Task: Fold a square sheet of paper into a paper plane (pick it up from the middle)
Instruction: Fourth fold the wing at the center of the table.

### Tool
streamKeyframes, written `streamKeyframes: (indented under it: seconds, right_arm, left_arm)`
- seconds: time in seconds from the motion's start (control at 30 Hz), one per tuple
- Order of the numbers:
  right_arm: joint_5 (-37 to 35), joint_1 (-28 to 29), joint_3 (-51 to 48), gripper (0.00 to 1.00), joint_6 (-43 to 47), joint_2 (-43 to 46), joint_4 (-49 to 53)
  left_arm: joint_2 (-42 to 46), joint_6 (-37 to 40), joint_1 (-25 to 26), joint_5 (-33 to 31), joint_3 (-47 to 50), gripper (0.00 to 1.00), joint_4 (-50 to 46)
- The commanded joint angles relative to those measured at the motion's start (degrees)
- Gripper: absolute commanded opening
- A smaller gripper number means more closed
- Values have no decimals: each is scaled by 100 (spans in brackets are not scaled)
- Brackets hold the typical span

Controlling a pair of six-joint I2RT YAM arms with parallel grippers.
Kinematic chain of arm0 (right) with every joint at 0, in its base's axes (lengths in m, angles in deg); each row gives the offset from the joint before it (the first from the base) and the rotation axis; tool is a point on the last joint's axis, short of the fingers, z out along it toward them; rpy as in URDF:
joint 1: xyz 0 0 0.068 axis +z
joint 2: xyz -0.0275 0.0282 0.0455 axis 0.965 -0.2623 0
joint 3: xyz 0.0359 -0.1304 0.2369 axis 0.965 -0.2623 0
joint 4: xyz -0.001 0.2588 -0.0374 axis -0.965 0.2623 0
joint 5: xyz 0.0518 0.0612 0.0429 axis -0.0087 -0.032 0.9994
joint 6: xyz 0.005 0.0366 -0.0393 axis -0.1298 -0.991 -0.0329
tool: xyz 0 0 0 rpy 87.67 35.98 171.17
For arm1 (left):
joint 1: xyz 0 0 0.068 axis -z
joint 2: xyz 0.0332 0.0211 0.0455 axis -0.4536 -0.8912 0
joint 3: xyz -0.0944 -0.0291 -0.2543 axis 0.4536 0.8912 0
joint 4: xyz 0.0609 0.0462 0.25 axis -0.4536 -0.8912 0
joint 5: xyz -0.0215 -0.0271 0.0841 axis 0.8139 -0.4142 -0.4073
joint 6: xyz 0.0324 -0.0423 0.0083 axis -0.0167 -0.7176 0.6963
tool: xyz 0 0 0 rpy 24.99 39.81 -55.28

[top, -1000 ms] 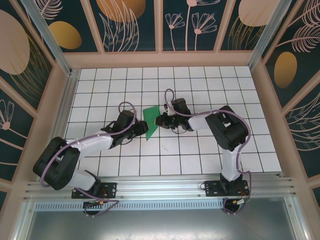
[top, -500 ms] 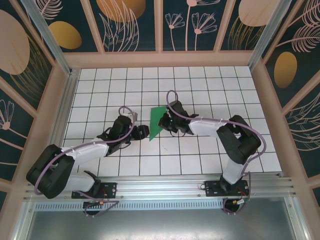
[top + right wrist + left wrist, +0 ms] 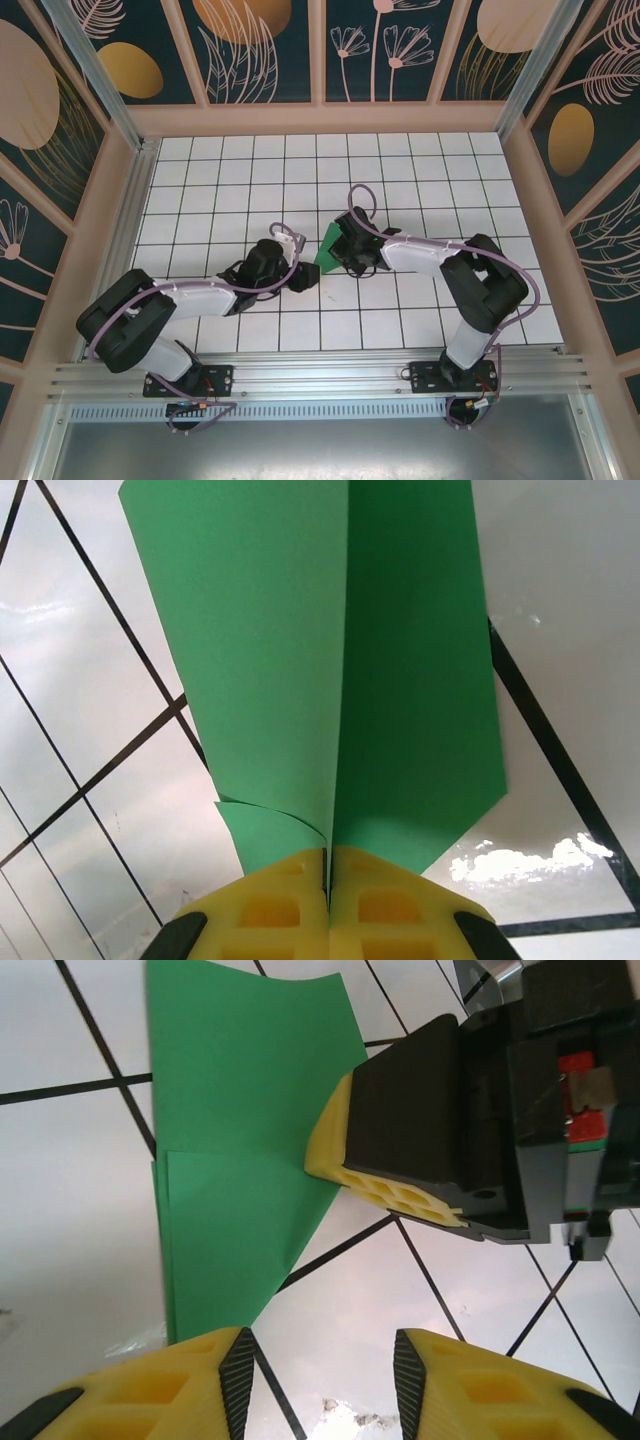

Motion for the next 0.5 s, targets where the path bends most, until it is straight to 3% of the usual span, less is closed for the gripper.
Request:
streamKeyframes:
  seconds: [0.0,0.47]
  right_arm:
    - [166,30,42,2,-407,204,241]
    - [697,-146,108,1,-664,186,280]
  left_arm:
    - [-265,222,75,-55,-318,43,153]
    - [-868,473,86,-231,-480,35,104]
